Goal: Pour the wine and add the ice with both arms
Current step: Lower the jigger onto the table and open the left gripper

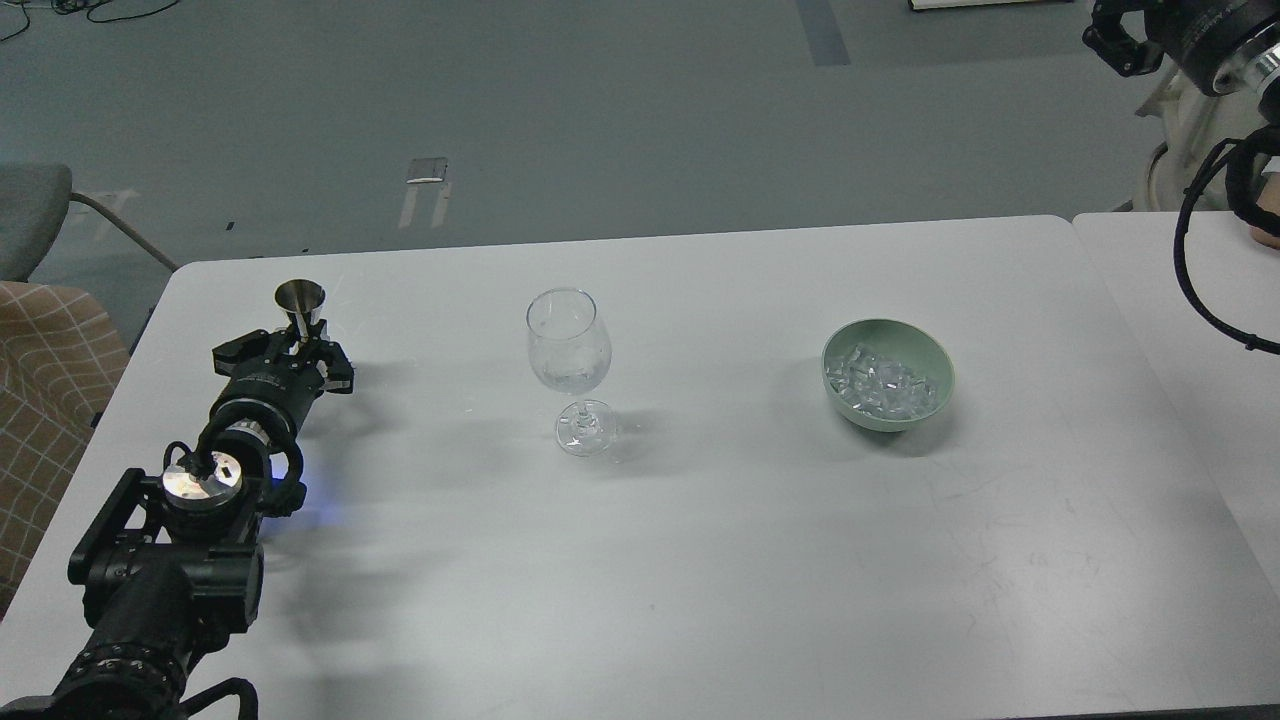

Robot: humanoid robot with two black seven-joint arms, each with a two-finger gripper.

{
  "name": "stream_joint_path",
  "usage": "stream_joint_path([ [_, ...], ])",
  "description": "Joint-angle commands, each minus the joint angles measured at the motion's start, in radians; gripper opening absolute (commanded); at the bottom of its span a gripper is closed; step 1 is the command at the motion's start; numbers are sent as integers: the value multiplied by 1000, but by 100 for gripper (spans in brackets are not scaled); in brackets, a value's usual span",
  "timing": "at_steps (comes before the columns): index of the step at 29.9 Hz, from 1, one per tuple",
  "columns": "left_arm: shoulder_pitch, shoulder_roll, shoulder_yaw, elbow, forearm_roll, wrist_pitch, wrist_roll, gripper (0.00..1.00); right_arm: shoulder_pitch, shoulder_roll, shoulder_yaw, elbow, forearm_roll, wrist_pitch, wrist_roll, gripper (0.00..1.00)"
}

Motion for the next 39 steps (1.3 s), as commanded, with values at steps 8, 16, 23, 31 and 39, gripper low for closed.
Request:
stream_joint_path([
  [8,-1,-8,3,1,2,0,-1,31,-4,0,-2,2,2,0,0,100],
  [16,-1,0,1,1,0,0,-1,34,17,2,-27,0,0,0,0,100],
  [23,-5,8,0,-1,-1,0,-1,45,17,2,-27,0,0,0,0,100],
  [31,-13,9,0,-3,-1,2,0,49,22,0,-27,0,2,0,0,100],
  [39,-38,14,-11,-12,-1,9,5,64,17,0,-27,2,2,0,0,100],
])
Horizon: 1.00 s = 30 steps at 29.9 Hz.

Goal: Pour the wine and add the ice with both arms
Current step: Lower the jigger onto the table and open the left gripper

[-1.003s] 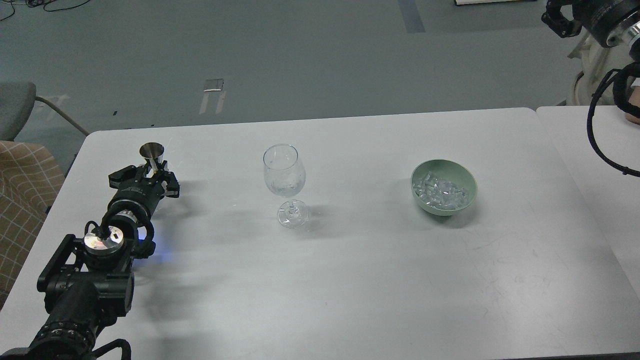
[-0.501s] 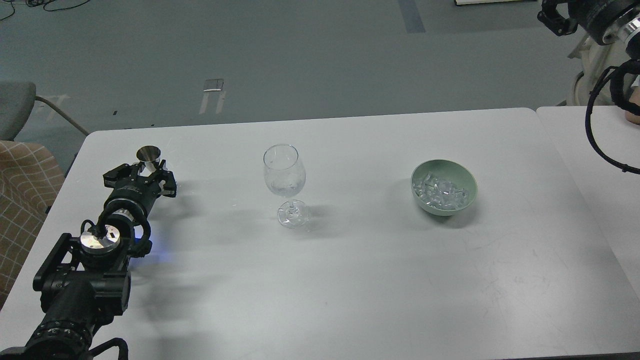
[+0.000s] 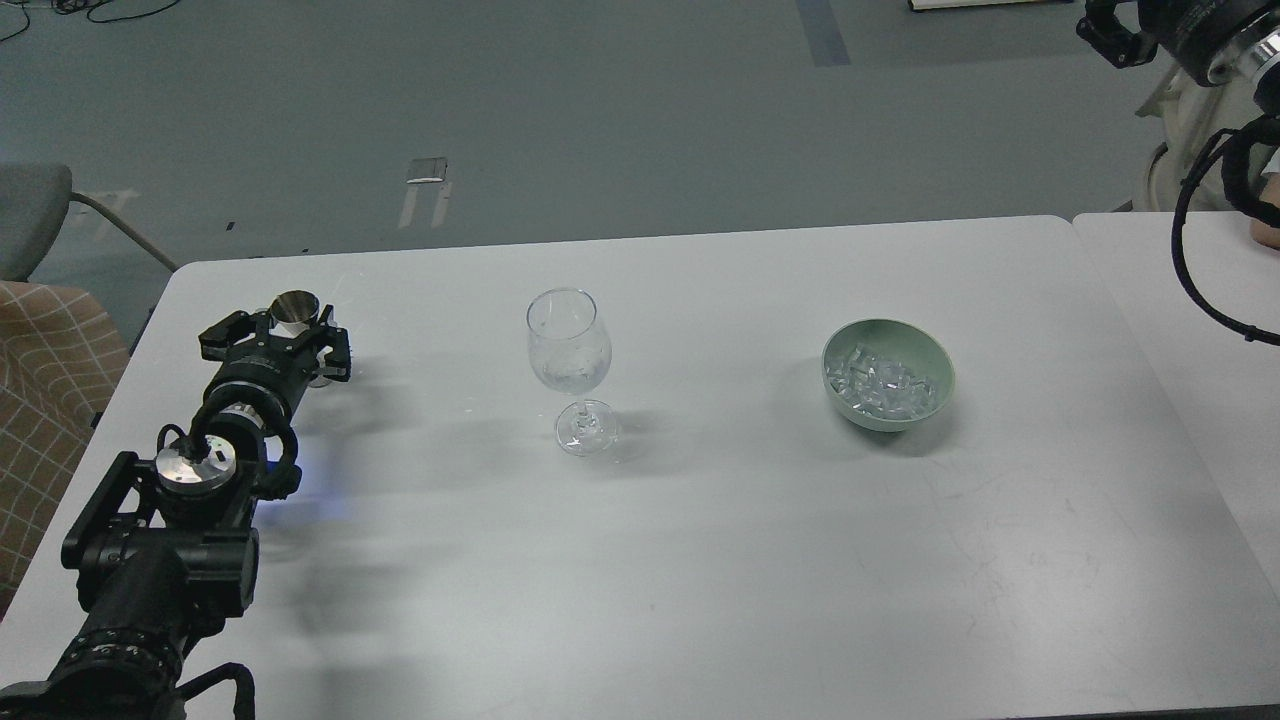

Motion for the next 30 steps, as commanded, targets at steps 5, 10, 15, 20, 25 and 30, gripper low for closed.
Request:
stream_joint_path([
  [5,-6,23,-10,-15,0,7,1,67,-4,0,0,1,0,0,0,100],
  [10,-11,47,-12,-17,0,1,-2,69,-4,-2,0,1,2,2,0,100],
  [15,-40,60,-12,-27,2,-6,-4,85,-4,-8,0,1,3,2,0,100],
  [20,-43,81,-9,-119,2,-3,-2,98,-4,-9,6,5,5,2,2,100],
  [25,-28,86,1,-294,3,7,5,98,-4,-5,11,9,6,2,3,100],
  [30,35,83,4,-478,5,20,13,98,11,-11,-1,11,0,8,2,100],
])
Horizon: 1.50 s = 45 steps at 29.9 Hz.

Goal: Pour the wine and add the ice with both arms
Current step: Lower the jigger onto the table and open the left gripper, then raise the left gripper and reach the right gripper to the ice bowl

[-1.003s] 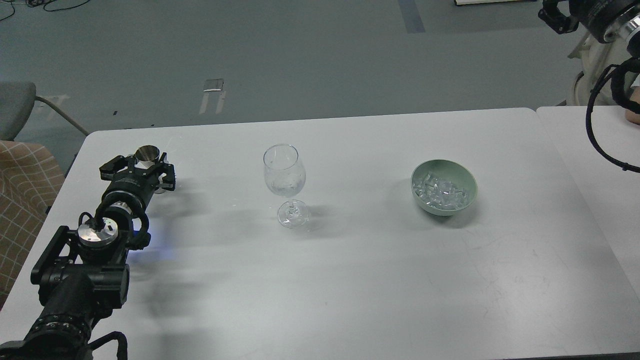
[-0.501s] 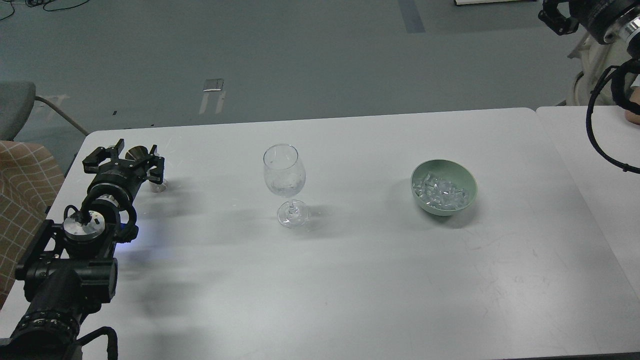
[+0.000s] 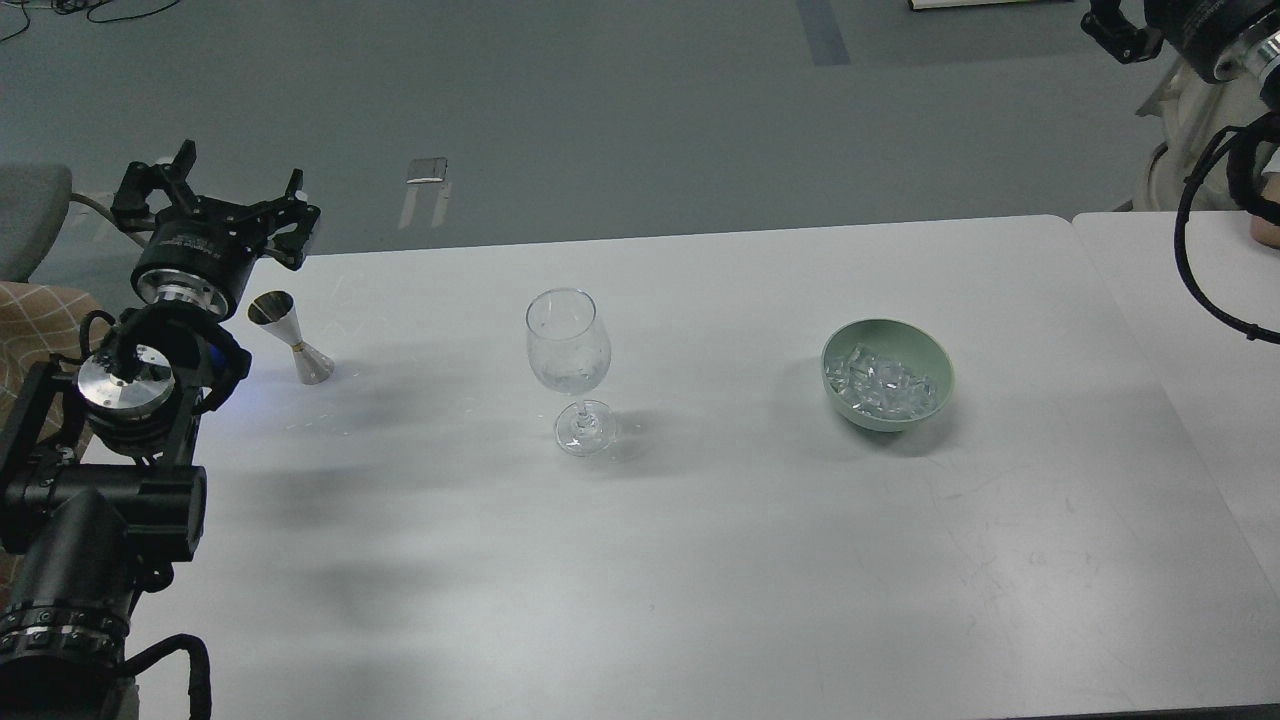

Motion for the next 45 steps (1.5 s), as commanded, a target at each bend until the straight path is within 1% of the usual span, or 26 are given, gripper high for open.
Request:
stream_joint_path([
  [1,40,-3,1,-112,1,8,3,98,7,-5,-14,1,-6,6,-1,100],
  [3,103,1,-4,-267,-2,9,3,98,10,-23,-55,21,-8,10,-1,100],
  [5,93,-6,-1,-261,-2,1,7,98,19,-72,-90,40,-8,17,-1,100],
  [8,21,0,4,-214,15,5,9,98,31,-118,-127,52,-9,20,-1,100],
  [10,-31,8,4,-169,28,1,-5,98,62,-125,-180,52,-12,20,1,100],
  [12,-106,51,31,-82,114,-6,-14,98,104,-128,-278,49,-90,18,13,100],
  [13,-107,51,31,-82,114,-6,-14,98,104,-128,-279,49,-90,18,13,100],
  [15,-198,62,91,22,220,-29,-31,98,119,-126,-323,61,-193,18,40,100],
  [16,-211,63,106,38,239,-34,-43,98,118,-126,-325,66,-213,17,54,100],
  [18,-236,74,164,61,283,-37,-112,98,110,-126,-337,78,-263,17,86,100],
  [19,-236,74,165,61,283,-37,-112,98,110,-126,-337,78,-264,17,86,100],
  [20,-239,77,200,67,304,-34,-146,98,108,-126,-357,90,-309,18,88,100],
  [21,-237,77,220,72,323,-35,-164,98,108,-126,-368,101,-339,18,88,100],
  [23,-236,80,283,78,422,-34,-250,98,110,-134,-440,165,-478,18,88,100],
  [24,-233,82,291,78,447,-32,-272,98,111,-142,-460,179,-522,18,88,100],
  [25,-223,80,298,79,478,-32,-310,98,119,-160,-499,193,-613,17,88,100],
  [28,-196,73,300,83,486,-40,-353,98,121,-171,-566,198,-757,18,106,100],
  [30,-144,63,281,70,483,-38,-361,98,125,-163,-621,201,-814,23,164,100],
  [31,-125,62,280,69,472,-37,-362,98,130,-160,-674,204,-843,36,216,100],
  [35,-114,76,286,69,400,-25,-352,98,157,-142,-852,193,-993,23,322,100],
  [39,-110,88,291,67,384,-28,-350,98,134,-131,-880,201,-1003,3,330,100],
  [40,-110,105,295,61,384,-31,-350,98,118,-134,-880,196,-1003,3,330,96],
  [42,-110,125,297,47,383,-32,-347,98,110,-131,-880,187,-1006,-2,330,95],
  [43,-113,126,297,43,383,-31,-342,98,101,-129,-880,189,-1006,-2,330,91],
  [44,-121,125,298,43,383,-31,-339,98,82,-129,-882,193,-1015,-3,330,80],
  [45,-121,125,298,43,383,-31,-339,98,82,-129,-882,193,-1015,-3,330,80],
])
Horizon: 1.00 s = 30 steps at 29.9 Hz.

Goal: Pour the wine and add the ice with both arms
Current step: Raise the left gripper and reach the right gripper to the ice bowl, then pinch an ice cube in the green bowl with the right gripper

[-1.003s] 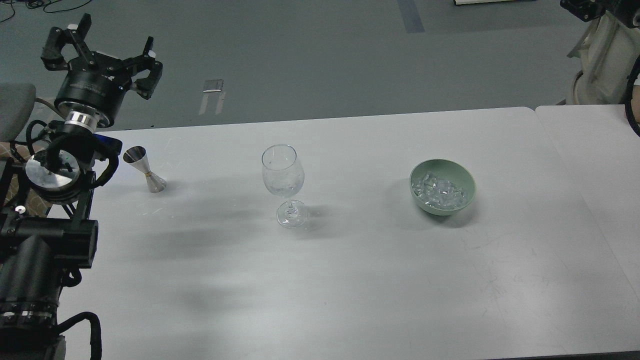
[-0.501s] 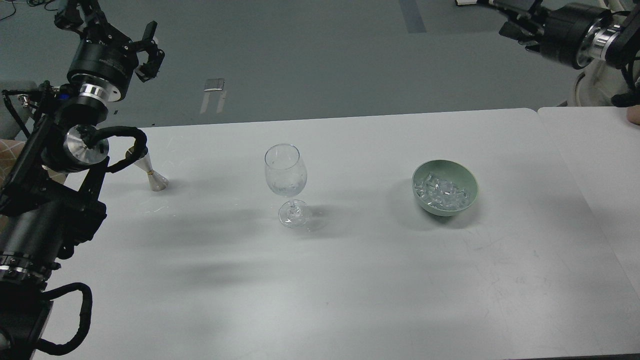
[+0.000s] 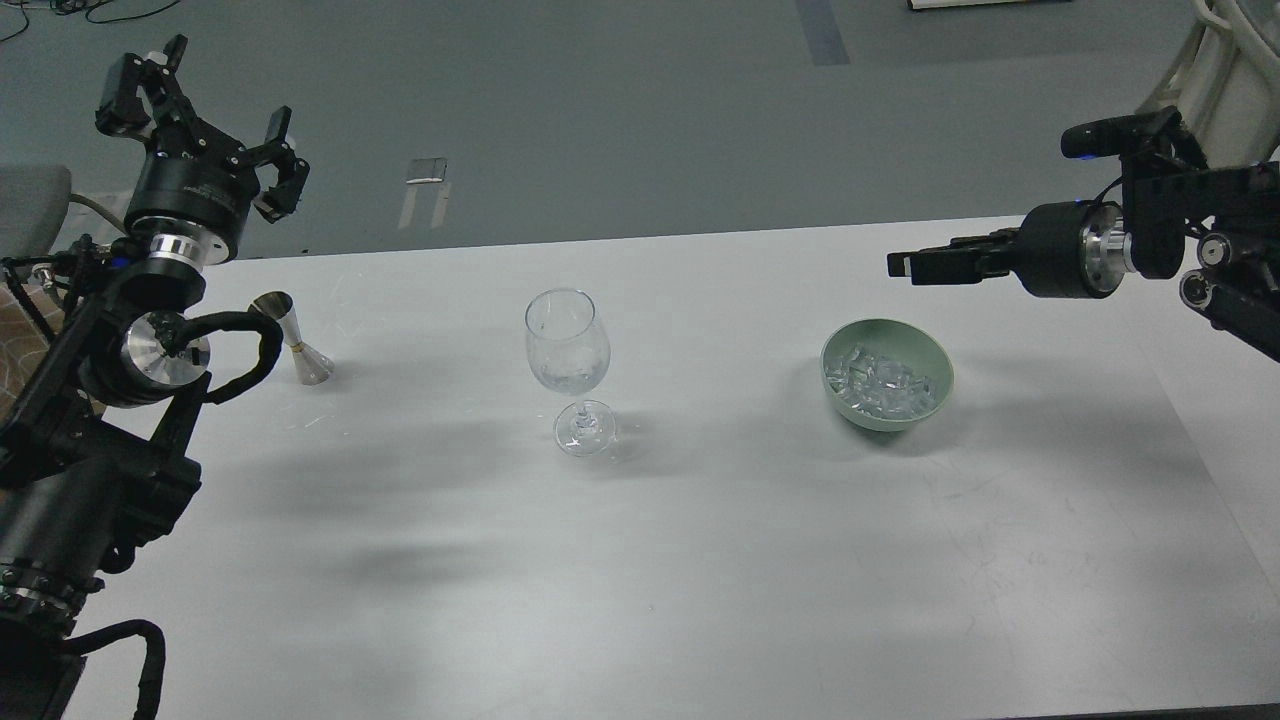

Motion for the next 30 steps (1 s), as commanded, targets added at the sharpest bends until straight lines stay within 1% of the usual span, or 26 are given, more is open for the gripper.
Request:
stream_joint_path([
  [1,-10,2,0,-4,1,2,8,98,-38,3,-2,8,-16,-1,0,64],
  [2,-12,1,0,-5,1,2,8,98,-47,9,-2,6,-36,-4,-1,55],
  [4,-12,1,-2,-5,1,2,8,98,-58,23,-10,11,-61,-15,-1,51],
  [7,-12,-1,-6,-13,-6,5,6,98,-79,23,-19,14,-67,-23,-1,50],
  [12,-12,4,-12,-24,-45,14,2,98,-87,23,-49,11,-75,-55,2,58],
  [15,-12,5,-12,-24,-46,17,2,98,-87,27,-59,11,-75,-69,2,58],
  [17,-12,7,-14,-25,-46,20,0,98,-93,43,-62,3,-78,-93,2,57],
  [18,-12,7,-14,-24,-46,28,0,98,-111,55,-62,1,-93,-124,2,51],
  [19,-12,7,-14,-24,-46,32,0,98,-119,61,-63,1,-111,-144,0,49],
  [23,-12,5,-11,-24,-46,60,0,98,-136,75,-82,3,-219,-234,-3,48],
  [30,-10,7,-14,-24,-48,60,3,98,-138,78,-79,6,-224,-244,-3,49],
])
